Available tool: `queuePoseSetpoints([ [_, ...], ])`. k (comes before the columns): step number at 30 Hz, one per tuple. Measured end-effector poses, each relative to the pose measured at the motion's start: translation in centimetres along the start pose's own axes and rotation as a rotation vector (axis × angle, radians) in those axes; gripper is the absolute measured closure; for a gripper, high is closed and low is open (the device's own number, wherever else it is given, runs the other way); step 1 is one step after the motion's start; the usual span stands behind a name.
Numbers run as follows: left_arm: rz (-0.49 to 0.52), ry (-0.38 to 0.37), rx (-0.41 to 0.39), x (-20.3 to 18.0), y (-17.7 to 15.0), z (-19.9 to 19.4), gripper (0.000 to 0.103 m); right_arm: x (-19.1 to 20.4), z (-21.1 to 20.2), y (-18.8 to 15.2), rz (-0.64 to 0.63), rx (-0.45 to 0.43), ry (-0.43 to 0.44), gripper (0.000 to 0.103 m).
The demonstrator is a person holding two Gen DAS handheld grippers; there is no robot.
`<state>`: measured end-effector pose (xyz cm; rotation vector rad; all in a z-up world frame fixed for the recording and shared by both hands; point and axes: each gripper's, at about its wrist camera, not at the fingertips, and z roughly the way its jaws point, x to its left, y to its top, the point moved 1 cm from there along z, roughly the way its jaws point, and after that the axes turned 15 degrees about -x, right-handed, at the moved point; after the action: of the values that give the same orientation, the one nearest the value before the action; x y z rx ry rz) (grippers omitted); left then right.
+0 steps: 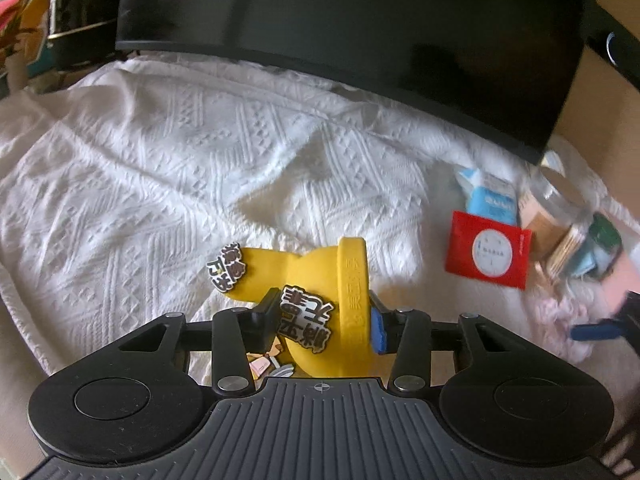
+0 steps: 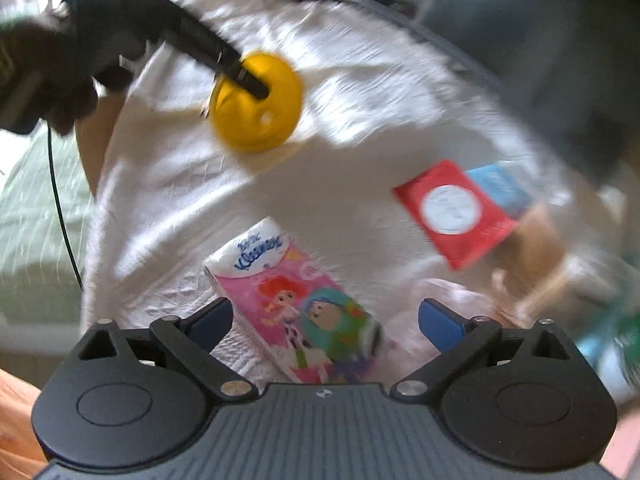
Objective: Organize soft objects
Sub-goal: 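Grasp the pink Kleenex tissue pack with the right gripper while the left gripper holds the sponge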
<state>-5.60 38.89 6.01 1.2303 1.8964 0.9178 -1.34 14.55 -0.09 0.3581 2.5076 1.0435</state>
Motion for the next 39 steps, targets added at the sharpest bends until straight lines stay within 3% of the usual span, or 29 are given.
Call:
queuePoseSetpoints([
  [3,0.035,0.005,0.018,-0.5,0.0,0.2,0.055,0.0,1.5,0.1,0.018,0.032,0.037,0.01],
  [5,0.071,0.008,0.026,-0.9,0.1,0.0,0.055,0.0,1.5,0.5,0.055,0.058,0.074,0.029],
  [6,0.081,0.003,0.023,-1.0,0.2,-0.1,0.055,-0.1,1.4,0.7,0.066,0.063,0.08,0.031],
  [8,0.054,0.01,0.026,-0.8,0.3,-0.3,0.054,0.2,0.8,0.9,0.076,0.059,0.071,0.046],
  [9,0.047,0.01,0.022,-0.7,0.3,-0.2,0.054,0.3,0.4,1.0,0.085,0.061,0.063,0.048],
  [17,0.097,0.133,0.003,-0.7,0.9,1.3,0.051,-0.7,-1.6,-0.3,0.182,0.081,-0.04,0.048],
  [21,0.037,0.113,0.05,-0.2,0.7,2.3,0.056,-0.8,-1.8,-1.1,0.196,0.08,-0.069,0.046],
  [24,0.052,0.131,0.058,-0.2,0.2,2.8,0.059,-0.5,-1.4,-1.4,0.183,0.071,-0.084,0.043],
  [27,0.039,0.176,0.076,0.4,-0.1,2.9,0.073,-0.5,-1.2,-1.5,0.2,0.066,-0.09,0.046],
  [32,-0.016,0.153,0.021,1.0,0.0,1.6,0.081,-0.9,-2.4,-0.9,0.225,0.043,-0.108,0.051],
  [35,0.029,0.13,-0.013,-0.1,0.3,0.7,0.083,-1.7,-4.1,-0.8,0.257,0.016,-0.13,0.051],
  [39,0.07,0.043,-0.018,-2.7,0.5,-0.5,0.083,-2.8,-7.2,-1.4,0.307,-0.012,-0.181,0.051],
])
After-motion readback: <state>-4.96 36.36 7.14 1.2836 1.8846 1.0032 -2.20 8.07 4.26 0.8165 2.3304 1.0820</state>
